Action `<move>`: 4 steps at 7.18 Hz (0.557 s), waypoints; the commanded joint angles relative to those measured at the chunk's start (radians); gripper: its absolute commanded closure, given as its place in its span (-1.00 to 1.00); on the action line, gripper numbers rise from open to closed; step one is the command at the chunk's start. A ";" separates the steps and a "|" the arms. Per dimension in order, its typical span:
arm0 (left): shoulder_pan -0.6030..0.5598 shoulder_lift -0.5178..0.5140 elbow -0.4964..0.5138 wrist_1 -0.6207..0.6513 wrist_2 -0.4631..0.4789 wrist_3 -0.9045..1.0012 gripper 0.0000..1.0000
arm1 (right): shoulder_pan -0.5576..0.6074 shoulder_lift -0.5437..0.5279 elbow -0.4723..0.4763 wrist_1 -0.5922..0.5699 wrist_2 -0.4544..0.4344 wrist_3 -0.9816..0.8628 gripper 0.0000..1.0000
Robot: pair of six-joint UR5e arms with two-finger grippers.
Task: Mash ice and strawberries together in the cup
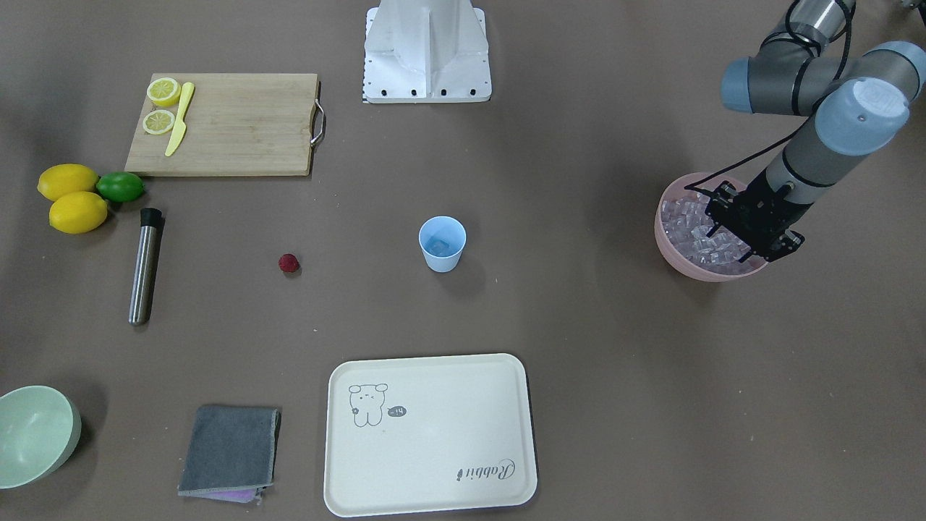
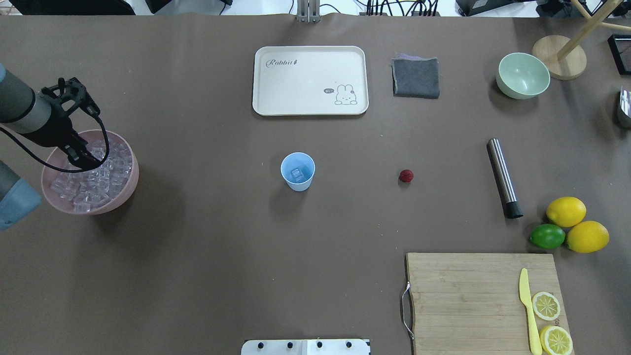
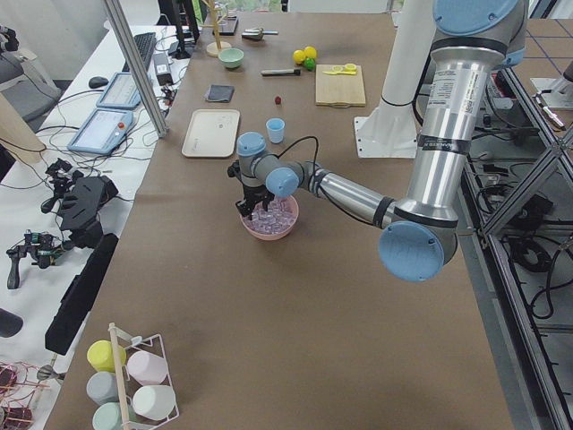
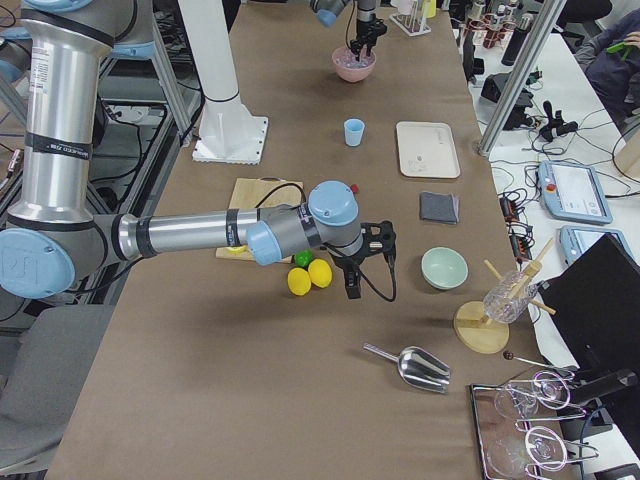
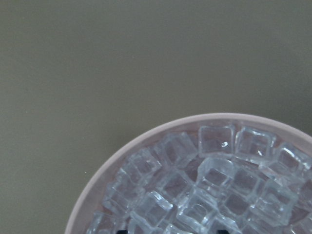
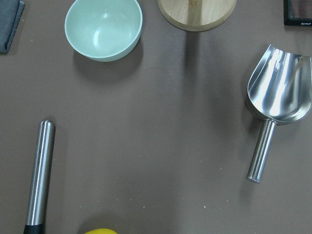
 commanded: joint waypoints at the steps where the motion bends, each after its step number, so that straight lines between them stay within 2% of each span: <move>1: -0.005 -0.011 0.028 -0.001 -0.025 -0.016 -0.35 | 0.000 -0.001 0.000 0.000 0.001 0.001 -1.00; 3: -0.008 -0.011 0.028 -0.001 -0.027 -0.018 -0.35 | 0.000 0.000 0.001 0.000 0.001 -0.001 -1.00; 4: -0.008 -0.010 0.028 -0.001 -0.027 -0.018 -0.28 | 0.000 0.000 0.002 0.000 0.000 -0.001 -1.00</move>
